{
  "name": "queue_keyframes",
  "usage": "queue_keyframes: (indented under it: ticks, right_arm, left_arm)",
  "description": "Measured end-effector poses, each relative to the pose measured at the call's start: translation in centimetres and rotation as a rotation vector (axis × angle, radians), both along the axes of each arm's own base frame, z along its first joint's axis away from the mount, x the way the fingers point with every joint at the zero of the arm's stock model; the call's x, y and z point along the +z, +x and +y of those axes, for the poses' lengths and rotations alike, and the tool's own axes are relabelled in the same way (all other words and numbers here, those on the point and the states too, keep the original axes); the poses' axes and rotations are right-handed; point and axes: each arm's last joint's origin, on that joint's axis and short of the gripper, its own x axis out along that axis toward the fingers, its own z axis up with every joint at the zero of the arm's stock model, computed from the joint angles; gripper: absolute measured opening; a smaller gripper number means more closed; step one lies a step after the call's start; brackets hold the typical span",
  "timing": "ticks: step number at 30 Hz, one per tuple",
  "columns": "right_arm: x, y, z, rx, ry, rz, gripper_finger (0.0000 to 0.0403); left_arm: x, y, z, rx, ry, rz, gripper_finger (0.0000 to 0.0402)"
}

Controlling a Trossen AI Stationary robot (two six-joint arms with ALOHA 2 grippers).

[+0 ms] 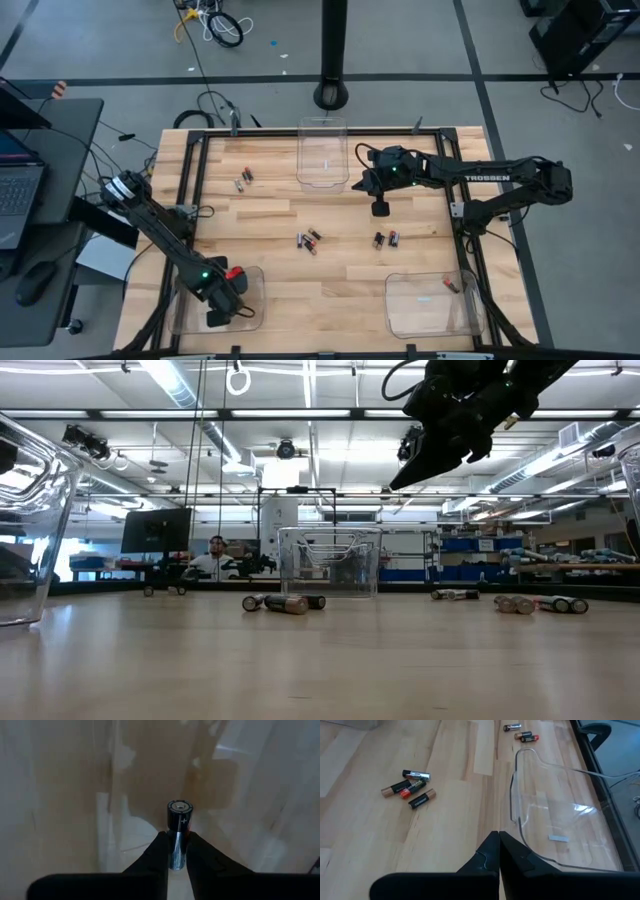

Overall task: Sort batteries
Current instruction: Put the silver battery into the bottom left transparent bin, then put the brown battery into the top middle transparent bin

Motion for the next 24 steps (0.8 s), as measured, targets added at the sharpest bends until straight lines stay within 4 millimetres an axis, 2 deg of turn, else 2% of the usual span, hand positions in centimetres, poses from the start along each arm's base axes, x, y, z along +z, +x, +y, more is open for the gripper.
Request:
queue_keyframes:
  ticks: [6, 11, 15, 19, 21, 24]
  right_arm:
    - [0.0, 0.0, 0.0, 0.000, 0.000, 0.001, 0.0010]
    - [0.0, 0.0, 0.0, 0.002, -0.003, 0.002, 0.0010]
    - [0.0, 0.0, 0.0, 0.006, -0.007, 0.002, 0.0010]
    - [0.1, 0.0, 0.0, 0.012, -0.017, -0.006, 0.0010]
    - [0.1, 0.1, 0.0, 0.016, -0.025, -0.012, 0.0010]
    - [0.2, 0.1, 0.0, 0.017, -0.029, -0.021, 0.0010]
  left_arm:
    - [0.5, 0.4, -0.3, 0.031, -0.013, -0.011, 0.0139]
    - [1.7, 0.9, -0.9, 0.058, -0.035, -0.030, 0.0146]
    - [3.7, 1.7, -1.5, 0.064, -0.029, -0.074, 0.0115]
    - [6.2, 2.1, -1.5, 0.085, 0.070, -0.159, 0.0055]
    - [7.6, 2.2, -1.0, 0.106, 0.095, -0.234, 0.0020]
    - [9.5, 2.3, 0.3, 0.161, 0.101, -0.366, 0.0009]
